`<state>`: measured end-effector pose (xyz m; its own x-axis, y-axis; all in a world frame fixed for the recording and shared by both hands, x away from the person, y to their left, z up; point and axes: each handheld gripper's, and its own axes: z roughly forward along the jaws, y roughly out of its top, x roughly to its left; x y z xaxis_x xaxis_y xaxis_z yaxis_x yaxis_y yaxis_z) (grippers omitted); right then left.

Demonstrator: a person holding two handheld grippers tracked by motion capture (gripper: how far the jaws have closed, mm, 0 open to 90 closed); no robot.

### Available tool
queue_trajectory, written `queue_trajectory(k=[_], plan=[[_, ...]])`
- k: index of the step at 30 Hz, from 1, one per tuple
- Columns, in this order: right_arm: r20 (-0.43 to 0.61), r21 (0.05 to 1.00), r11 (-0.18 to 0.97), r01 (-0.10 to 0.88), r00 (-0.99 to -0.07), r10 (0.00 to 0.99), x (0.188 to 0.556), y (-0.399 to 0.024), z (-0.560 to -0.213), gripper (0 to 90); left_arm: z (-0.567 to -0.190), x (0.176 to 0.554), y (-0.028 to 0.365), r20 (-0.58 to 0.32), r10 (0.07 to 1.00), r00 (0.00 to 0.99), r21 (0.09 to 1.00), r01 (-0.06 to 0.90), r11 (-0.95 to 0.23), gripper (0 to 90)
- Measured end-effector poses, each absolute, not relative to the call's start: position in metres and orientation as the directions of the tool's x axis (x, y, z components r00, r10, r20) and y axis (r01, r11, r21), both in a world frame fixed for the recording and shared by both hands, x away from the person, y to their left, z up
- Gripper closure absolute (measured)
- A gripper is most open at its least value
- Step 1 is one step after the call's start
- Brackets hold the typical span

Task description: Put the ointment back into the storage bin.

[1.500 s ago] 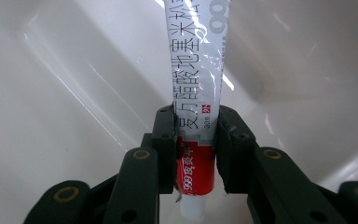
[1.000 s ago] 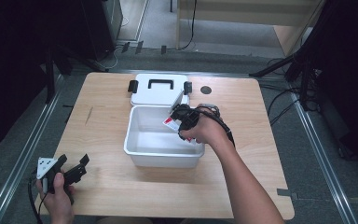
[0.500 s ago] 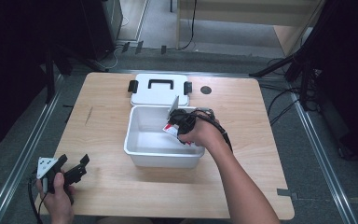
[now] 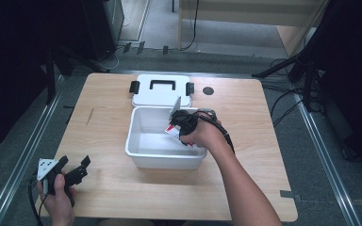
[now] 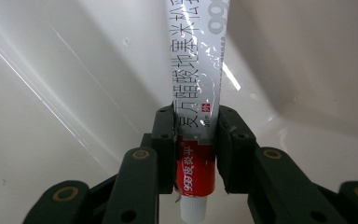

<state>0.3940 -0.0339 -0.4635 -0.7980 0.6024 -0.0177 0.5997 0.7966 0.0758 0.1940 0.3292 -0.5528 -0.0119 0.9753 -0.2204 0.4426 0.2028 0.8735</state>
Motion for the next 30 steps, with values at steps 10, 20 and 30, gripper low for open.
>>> queue_trajectory(k=[10, 20, 30], plan=[[-0.012, 0.085, 0.79, 0.608, -0.792, 0.611, 0.394, -0.034, -0.463, 72.0, -0.553, 0.194, 0.329, -0.222, 0.975, -0.011, 0.872, 0.445, 0.203, 14.3], [0.007, 0.108, 0.809, 0.578, -0.814, 0.581, 0.393, -0.035, -0.461, 57.0, -0.553, 0.194, 0.329, -0.224, 0.975, -0.012, 0.872, 0.445, 0.205, 14.3], [0.021, 0.171, 0.815, 0.554, -0.829, 0.559, 0.384, -0.034, -0.437, 39.5, -0.553, 0.194, 0.329, -0.22, 0.975, -0.012, 0.872, 0.446, 0.202, 14.3]])
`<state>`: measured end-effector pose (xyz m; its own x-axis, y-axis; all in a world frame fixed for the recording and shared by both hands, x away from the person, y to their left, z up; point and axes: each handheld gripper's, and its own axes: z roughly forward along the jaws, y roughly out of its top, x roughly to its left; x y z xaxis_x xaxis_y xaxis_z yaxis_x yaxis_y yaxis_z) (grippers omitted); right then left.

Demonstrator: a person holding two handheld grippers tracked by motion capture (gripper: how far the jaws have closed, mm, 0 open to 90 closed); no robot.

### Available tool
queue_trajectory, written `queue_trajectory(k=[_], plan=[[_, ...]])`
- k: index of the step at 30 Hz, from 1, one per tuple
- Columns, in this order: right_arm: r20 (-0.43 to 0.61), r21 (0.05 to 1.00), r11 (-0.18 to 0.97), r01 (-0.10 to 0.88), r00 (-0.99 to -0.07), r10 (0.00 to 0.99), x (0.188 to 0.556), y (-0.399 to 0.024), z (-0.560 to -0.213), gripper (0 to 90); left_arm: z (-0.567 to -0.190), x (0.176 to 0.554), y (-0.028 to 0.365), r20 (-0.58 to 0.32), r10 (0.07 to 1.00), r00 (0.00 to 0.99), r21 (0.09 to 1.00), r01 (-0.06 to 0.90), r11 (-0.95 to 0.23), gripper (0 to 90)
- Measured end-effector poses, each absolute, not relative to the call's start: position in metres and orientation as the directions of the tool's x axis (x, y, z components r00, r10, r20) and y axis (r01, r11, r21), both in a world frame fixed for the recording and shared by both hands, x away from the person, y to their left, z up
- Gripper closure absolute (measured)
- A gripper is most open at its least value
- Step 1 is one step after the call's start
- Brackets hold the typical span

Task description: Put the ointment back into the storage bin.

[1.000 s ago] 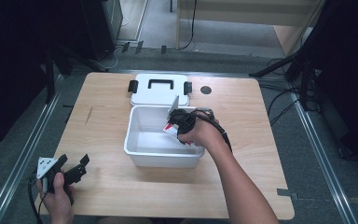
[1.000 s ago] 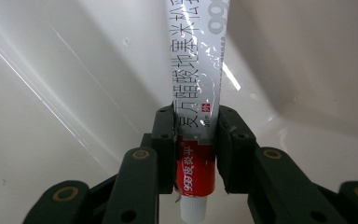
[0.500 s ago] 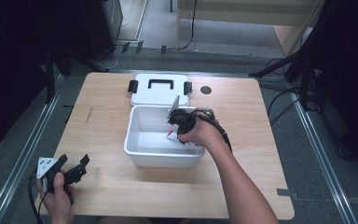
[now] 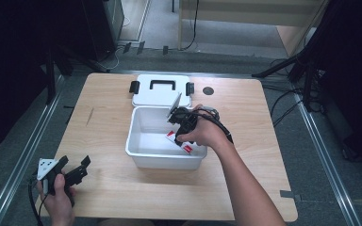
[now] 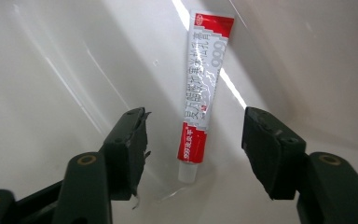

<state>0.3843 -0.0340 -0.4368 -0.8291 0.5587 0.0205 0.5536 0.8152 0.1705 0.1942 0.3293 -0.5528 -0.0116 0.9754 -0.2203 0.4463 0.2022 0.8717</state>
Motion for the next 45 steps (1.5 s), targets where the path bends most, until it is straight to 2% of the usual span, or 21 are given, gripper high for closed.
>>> queue_trajectory(k=[9, 18, 27, 34, 45], plan=[[0.014, 0.191, 0.825, 0.531, -0.842, 0.539, 0.373, -0.038, -0.4, 24.3, -0.553, 0.194, 0.329, -0.222, 0.975, -0.012, 0.872, 0.444, 0.204, 14.3], [0.008, 0.226, 0.814, 0.536, -0.836, 0.548, 0.366, -0.058, -0.371, 21.7, -0.553, 0.194, 0.329, -0.222, 0.975, -0.013, 0.872, 0.445, 0.204, 14.3], [-0.023, 0.249, 0.779, 0.575, -0.801, 0.598, 0.357, -0.104, -0.35, 21.8, -0.553, 0.194, 0.329, -0.216, 0.976, -0.012, 0.873, 0.445, 0.198, 14.3], [-0.021, 0.237, 0.76, 0.605, -0.779, 0.626, 0.351, -0.134, -0.353, 21.8, -0.553, 0.194, 0.328, -0.217, 0.976, -0.01, 0.872, 0.448, 0.198, 14.3], [0.015, 0.216, 0.719, 0.661, -0.738, 0.675, 0.344, -0.179, -0.377, 21.9, -0.553, 0.194, 0.328, -0.21, 0.978, -0.008, 0.873, 0.449, 0.191, 14.3]])
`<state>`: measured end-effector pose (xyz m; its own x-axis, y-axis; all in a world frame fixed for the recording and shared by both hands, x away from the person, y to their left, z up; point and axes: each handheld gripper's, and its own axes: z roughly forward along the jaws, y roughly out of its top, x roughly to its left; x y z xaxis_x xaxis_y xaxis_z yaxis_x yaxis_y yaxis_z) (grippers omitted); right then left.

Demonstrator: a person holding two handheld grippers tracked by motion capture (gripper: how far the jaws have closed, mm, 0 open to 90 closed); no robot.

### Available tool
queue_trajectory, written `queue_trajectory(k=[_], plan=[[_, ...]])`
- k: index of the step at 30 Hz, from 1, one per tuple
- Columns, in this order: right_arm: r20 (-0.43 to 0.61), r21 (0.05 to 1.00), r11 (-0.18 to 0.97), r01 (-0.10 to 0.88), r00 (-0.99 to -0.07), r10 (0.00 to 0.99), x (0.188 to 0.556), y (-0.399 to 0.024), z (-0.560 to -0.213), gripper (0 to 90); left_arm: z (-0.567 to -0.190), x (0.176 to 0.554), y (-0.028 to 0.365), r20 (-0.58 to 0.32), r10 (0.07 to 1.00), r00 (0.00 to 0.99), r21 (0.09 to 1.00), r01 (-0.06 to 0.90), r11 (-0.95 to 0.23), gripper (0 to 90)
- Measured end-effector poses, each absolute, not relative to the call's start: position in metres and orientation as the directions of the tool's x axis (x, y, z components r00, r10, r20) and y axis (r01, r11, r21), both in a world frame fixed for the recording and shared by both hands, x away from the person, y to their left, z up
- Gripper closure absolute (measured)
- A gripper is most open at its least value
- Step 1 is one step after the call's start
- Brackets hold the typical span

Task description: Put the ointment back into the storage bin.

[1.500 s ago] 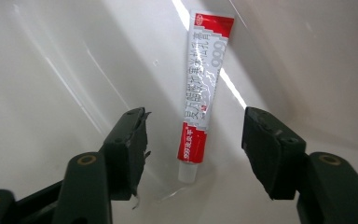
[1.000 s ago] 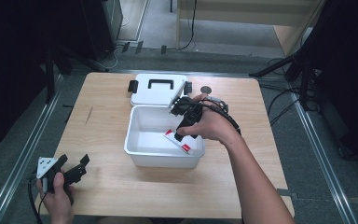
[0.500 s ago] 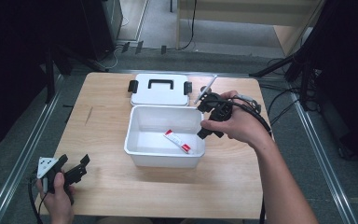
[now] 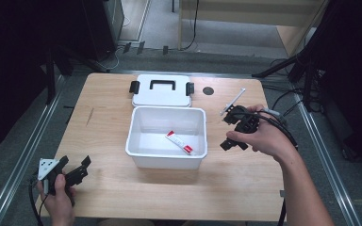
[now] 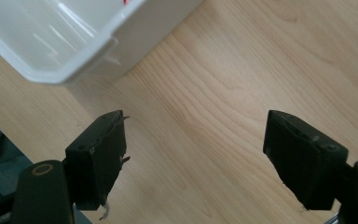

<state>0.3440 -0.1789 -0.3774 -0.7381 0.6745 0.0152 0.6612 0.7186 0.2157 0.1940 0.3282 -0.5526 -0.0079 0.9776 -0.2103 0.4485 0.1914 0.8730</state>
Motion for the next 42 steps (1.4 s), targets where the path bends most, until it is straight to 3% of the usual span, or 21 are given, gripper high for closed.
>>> queue_trajectory(k=[21, 29, 32, 33, 35, 39, 42], plan=[[0.085, 0.227, 0.626, 0.746, -0.656, 0.75, 0.321, -0.247, -0.446, 24.3, -0.553, 0.194, 0.327, -0.204, 0.979, -0.008, 0.876, 0.445, 0.186, 14.2], [0.076, 0.306, 0.591, 0.747, -0.638, 0.766, 0.305, -0.268, -0.466, 26.0, -0.552, 0.194, 0.327, -0.2, 0.98, -0.009, 0.876, 0.446, 0.182, 14.3], [0.023, 0.458, 0.553, 0.696, -0.631, 0.775, 0.292, -0.279, -0.472, 29.2, -0.553, 0.194, 0.327, -0.202, 0.979, -0.008, 0.875, 0.447, 0.184, 14.2], [0.023, 0.458, 0.553, 0.696, -0.631, 0.775, 0.292, -0.279, -0.472, 29.2, -0.552, 0.194, 0.327, -0.2, 0.98, -0.008, 0.876, 0.447, 0.183, 14.2], [0.063, 0.597, 0.467, 0.652, -0.618, 0.783, 0.283, -0.29, -0.48, 29.4, -0.552, 0.194, 0.327, -0.201, 0.98, -0.009, 0.876, 0.447, 0.183, 14.2], [0.078, 0.682, 0.388, 0.619, -0.59, 0.803, 0.273, -0.299, -0.492, 30.4, -0.552, 0.194, 0.327, -0.2, 0.98, -0.009, 0.876, 0.447, 0.183, 14.3], [0.096, 0.761, 0.3, 0.576, -0.557, 0.825, 0.263, -0.31, -0.503, 36.9, -0.552, 0.194, 0.327, -0.203, 0.979, -0.008, 0.875, 0.448, 0.185, 14.2]])
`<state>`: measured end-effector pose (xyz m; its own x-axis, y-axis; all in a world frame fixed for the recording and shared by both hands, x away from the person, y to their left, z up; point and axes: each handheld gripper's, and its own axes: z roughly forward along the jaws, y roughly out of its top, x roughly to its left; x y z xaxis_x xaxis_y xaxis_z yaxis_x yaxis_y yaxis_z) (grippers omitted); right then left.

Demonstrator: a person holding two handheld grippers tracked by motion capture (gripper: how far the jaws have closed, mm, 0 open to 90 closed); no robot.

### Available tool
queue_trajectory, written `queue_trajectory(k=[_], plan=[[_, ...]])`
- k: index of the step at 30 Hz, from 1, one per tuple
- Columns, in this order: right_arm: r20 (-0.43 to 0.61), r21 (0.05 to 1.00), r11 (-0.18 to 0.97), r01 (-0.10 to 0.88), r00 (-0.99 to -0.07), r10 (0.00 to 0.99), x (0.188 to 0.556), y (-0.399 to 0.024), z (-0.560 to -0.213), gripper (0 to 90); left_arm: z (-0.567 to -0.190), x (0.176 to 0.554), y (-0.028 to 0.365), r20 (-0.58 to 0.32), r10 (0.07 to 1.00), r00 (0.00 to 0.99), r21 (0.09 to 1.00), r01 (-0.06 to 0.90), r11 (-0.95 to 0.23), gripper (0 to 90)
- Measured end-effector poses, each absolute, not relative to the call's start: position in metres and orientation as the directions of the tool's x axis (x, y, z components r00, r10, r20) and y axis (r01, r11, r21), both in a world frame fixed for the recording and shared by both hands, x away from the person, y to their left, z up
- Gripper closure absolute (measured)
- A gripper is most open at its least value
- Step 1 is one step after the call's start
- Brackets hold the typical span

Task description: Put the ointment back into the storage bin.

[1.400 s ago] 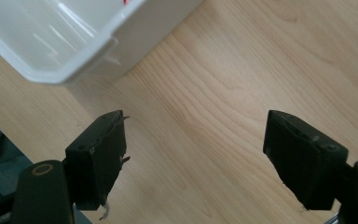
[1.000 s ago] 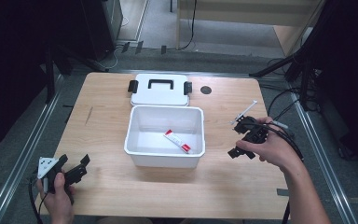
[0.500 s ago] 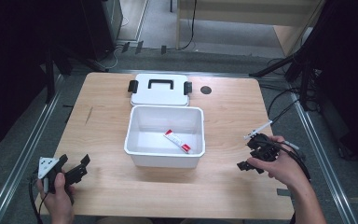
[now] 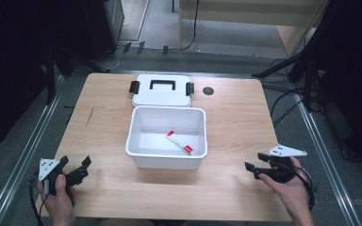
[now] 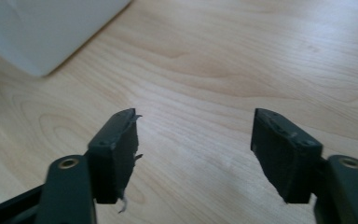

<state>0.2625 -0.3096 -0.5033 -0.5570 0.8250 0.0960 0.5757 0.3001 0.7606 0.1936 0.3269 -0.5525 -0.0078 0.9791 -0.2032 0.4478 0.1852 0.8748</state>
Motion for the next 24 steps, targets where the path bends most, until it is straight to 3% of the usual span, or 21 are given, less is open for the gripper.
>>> queue_trajectory(k=[7, 11, 17, 20, 24], plan=[[0.103, 0.882, 0.156, 0.445, -0.505, 0.857, 0.237, -0.323, -0.523, 48.0, -0.553, 0.194, 0.328, -0.211, 0.977, -0.008, 0.873, 0.449, 0.192, 14.2], [0.133, 0.909, 0.084, 0.408, -0.475, 0.87, 0.229, -0.324, -0.526, 48.0, -0.553, 0.194, 0.329, -0.216, 0.976, -0.007, 0.868, 0.456, 0.195, 14.3], [0.124, 0.924, 0.074, 0.375, -0.476, 0.871, 0.227, -0.327, -0.53, 50.1, -0.553, 0.194, 0.329, -0.219, 0.976, -0.01, 0.868, 0.454, 0.2, 14.3], [0.095, 0.916, 0.103, 0.389, -0.458, 0.884, 0.231, -0.33, -0.54, 47.6, -0.553, 0.194, 0.329, -0.22, 0.975, -0.014, 0.869, 0.451, 0.203, 14.3], [0.185, 0.92, -0.001, 0.392, -0.433, 0.882, 0.237, -0.338, -0.545, 40.0, -0.553, 0.193, 0.327, -0.214, 0.977, -0.014, 0.872, 0.448, 0.197, 14.2]])
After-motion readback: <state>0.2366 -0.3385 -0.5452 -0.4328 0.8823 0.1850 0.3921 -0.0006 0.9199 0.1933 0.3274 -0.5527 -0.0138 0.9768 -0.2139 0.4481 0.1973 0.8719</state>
